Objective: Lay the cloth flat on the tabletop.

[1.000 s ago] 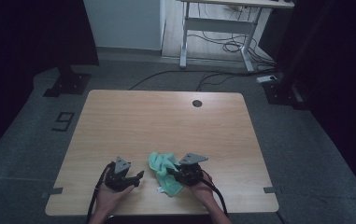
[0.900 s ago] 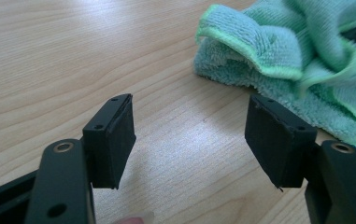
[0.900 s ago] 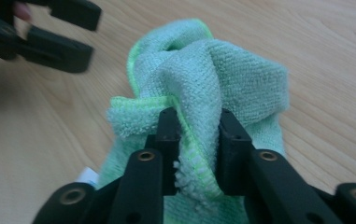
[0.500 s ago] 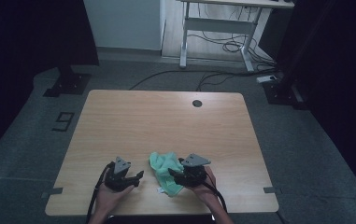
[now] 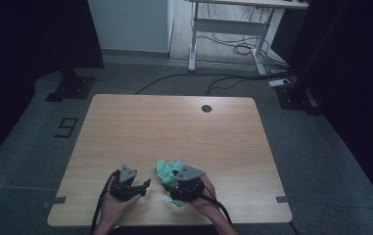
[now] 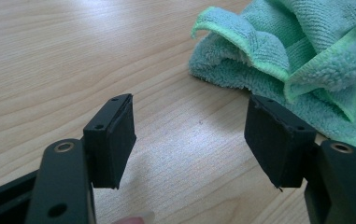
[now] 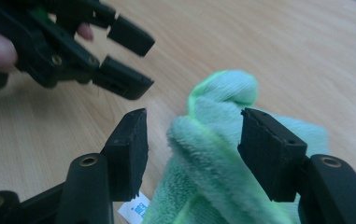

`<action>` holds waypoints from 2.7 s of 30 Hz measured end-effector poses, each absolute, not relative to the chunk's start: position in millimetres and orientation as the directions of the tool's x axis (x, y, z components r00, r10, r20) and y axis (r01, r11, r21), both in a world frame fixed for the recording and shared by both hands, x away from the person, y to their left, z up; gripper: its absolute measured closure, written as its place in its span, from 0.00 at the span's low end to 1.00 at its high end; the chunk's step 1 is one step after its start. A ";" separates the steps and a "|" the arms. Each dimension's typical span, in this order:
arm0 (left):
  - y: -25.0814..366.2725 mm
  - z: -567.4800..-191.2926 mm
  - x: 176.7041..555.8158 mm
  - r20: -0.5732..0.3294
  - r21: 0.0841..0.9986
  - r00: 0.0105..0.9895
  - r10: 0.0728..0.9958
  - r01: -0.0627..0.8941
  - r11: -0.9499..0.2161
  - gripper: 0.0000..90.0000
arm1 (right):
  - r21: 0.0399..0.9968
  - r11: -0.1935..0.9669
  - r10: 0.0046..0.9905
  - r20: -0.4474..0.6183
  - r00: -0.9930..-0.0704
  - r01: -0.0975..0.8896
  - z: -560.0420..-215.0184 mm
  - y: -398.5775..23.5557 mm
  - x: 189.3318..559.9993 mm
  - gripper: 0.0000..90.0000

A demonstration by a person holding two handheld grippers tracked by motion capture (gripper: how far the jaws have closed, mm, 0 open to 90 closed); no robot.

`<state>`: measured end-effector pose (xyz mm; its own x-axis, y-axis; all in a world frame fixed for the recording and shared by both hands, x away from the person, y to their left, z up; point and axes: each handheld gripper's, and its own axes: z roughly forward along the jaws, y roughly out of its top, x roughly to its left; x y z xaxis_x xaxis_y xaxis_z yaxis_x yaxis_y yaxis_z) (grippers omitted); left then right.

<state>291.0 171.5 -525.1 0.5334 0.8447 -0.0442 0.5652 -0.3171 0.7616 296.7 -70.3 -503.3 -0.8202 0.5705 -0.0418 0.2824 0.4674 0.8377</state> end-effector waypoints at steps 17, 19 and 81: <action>166.8 -528.5 291.7 -0.042 0.754 0.541 0.840 0.569 -0.328 0.38 | 0.794 0.480 0.623 -0.008 -0.782 0.374 -526.7 -77.9 314.9 0.98; 165.3 -528.8 291.6 -0.045 0.754 0.542 0.839 0.569 -0.327 0.38 | 0.821 0.437 0.625 0.017 -0.780 0.368 -519.4 -84.1 315.0 0.99; 107.7 -537.2 342.2 -0.071 0.692 0.675 0.734 0.564 -0.451 0.92 | 0.880 0.165 0.794 0.150 -0.590 0.446 -505.4 -171.6 342.4 0.98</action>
